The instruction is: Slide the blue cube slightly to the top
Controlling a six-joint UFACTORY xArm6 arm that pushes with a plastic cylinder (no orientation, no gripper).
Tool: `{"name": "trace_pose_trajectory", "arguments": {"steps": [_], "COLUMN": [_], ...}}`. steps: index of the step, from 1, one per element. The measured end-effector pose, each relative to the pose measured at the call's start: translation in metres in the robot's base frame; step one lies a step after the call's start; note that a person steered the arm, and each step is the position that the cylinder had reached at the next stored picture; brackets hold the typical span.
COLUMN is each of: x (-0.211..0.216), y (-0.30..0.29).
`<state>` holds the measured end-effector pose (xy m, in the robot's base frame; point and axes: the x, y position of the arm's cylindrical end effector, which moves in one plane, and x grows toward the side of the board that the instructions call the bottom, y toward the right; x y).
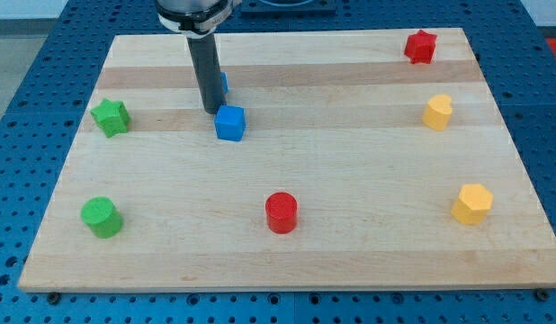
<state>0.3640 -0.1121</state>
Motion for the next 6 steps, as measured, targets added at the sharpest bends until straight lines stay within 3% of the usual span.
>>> {"name": "trace_pose_trajectory", "arguments": {"steps": [2, 5, 6], "x": [0.008, 0.117, 0.082], "y": [-0.042, -0.018, -0.001]}}
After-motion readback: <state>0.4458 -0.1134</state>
